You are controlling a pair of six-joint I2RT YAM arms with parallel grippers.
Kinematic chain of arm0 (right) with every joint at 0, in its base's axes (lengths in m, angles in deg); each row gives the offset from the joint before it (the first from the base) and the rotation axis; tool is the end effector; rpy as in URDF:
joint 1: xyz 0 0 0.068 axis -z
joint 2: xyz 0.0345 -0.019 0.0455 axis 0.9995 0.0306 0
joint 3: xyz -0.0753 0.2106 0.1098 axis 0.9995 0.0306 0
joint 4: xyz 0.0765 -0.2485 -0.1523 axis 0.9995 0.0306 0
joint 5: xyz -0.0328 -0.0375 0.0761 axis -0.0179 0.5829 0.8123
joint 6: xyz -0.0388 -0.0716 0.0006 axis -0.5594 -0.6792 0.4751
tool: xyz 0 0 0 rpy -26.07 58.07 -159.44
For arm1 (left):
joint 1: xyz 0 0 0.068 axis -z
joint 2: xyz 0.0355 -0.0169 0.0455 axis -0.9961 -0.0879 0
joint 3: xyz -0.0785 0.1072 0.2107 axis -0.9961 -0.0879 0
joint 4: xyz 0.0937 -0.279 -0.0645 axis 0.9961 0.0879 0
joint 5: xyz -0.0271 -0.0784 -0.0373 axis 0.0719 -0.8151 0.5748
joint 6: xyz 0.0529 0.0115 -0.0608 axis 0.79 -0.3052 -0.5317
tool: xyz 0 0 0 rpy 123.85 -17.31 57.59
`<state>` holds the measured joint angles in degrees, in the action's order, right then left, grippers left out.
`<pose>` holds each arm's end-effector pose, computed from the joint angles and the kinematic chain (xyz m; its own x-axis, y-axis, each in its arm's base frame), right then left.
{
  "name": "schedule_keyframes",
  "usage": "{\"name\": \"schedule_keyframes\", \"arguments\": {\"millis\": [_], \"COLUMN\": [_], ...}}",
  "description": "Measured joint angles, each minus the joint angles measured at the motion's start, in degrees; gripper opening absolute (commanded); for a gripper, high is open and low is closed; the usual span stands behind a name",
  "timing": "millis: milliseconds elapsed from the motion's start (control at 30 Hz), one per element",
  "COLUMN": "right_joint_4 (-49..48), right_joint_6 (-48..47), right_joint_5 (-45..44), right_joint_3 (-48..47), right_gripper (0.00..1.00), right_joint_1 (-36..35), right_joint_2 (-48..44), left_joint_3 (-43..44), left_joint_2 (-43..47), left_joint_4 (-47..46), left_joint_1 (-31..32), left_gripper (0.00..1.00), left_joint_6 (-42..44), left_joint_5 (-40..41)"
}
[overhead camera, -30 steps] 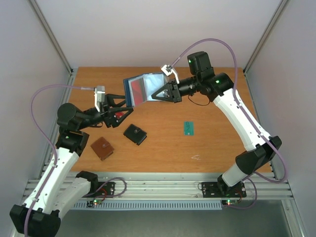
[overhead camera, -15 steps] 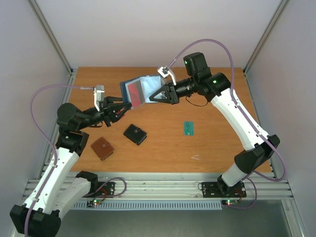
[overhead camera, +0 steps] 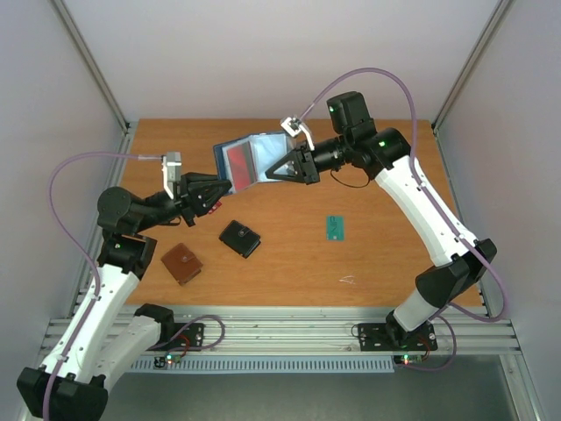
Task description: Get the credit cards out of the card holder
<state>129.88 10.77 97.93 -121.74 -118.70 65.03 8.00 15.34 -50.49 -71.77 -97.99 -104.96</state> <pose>0.2952 0.2462 0.4138 -0.0832 -0.2935 -0.9523 -0.9876 -0.1037 0.1182 0.2309 -0.1138 0.3778 -0.2458 -0.2735 -0.9299 0.9100 0.2653 -0.3186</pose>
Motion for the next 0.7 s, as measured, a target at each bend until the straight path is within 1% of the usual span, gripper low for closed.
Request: {"name": "schedule_keyframes", "arguments": {"millis": [100, 233, 267, 367, 400, 467, 500, 600, 700], "right_joint_4": [-0.02, -0.04, -0.04, -0.04, -0.04, -0.04, -0.04, -0.02, -0.02], "right_joint_6": [0.02, 0.04, 0.09, 0.28, 0.31, 0.33, 0.31, 0.28, 0.28], "right_joint_5": [0.59, 0.98, 1.05, 1.18, 1.16, 1.09, 1.03, 0.76, 0.57], "right_joint_3": [-0.02, -0.02, -0.02, -0.35, -0.57, -0.98, -1.09, -1.18, -1.22], "right_gripper": [0.01, 0.01, 0.01, 0.01, 0.01, 0.01, 0.01, 0.01, 0.01], "right_joint_1": [0.13, 0.24, 0.24, 0.24, 0.24, 0.13, 0.07, -0.15, -0.15], "right_joint_2": [0.50, 1.07, 1.11, 1.16, 1.16, 1.16, 1.16, 1.16, 1.16], "left_joint_3": [-0.02, -0.07, -0.07, -0.07, -0.04, -0.02, -0.02, -0.02, -0.02], "left_joint_2": [0.22, 0.26, 0.26, 0.31, 0.31, 0.31, 0.31, 0.31, 0.31], "left_joint_4": [-0.35, -0.33, -0.33, -0.20, -0.07, 0.50, 0.76, 1.01, 1.01], "left_joint_1": [-0.07, -0.13, -0.22, -0.33, -0.33, -0.31, -0.24, 0.00, 0.07], "left_gripper": [0.15, 0.11, 0.12, 0.24, 0.29, 0.34, 0.34, 0.29, 0.30], "left_joint_6": [-0.07, -0.07, 0.17, 1.07, 1.55, 1.99, 2.16, 2.29, 2.49], "left_joint_5": [-0.07, -0.26, -0.26, -0.28, -0.24, -0.15, -0.15, -0.11, -0.13]}}
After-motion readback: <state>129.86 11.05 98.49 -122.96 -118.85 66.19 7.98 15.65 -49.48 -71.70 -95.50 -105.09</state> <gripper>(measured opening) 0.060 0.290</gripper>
